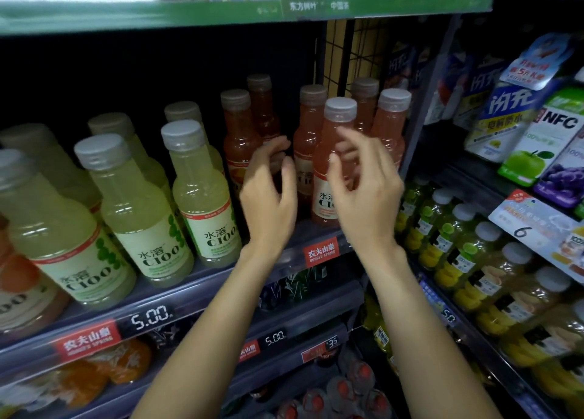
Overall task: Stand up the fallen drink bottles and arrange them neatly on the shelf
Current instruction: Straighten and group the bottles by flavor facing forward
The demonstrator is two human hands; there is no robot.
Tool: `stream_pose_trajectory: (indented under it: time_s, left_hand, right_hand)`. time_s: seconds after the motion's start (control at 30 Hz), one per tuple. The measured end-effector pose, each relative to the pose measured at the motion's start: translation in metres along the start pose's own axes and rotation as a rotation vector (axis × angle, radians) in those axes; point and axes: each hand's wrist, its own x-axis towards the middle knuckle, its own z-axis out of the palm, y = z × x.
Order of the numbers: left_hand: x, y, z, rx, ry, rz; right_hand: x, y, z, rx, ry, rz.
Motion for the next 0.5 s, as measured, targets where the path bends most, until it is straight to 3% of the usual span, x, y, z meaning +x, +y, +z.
stream_pose_trajectory:
  time_s: [0.1,0.17,0.33,0.5]
  left_hand:
    - [-0.005,0.012,-0.033,0.201,0.102,0.294]
    - [-0.002,0.014,-0.055,0.326,0.098,0.383]
    - [-0.006,0.010,-0.079,0.552,-0.189,0.381]
    - [-0.010,0.015,-0.083,0.526,-0.249,0.279]
  right_hand:
    - [-0.002,-0.017,0.029,0.212,-0.213,0.001]
    - [0.003,-0.024,0.055,0.270,-0.407,0.082]
    - [0.033,-0.028,0.113,0.196,-0.662,0.288]
    - [0.028,-0.025,0.123,0.252,-0.652,0.358]
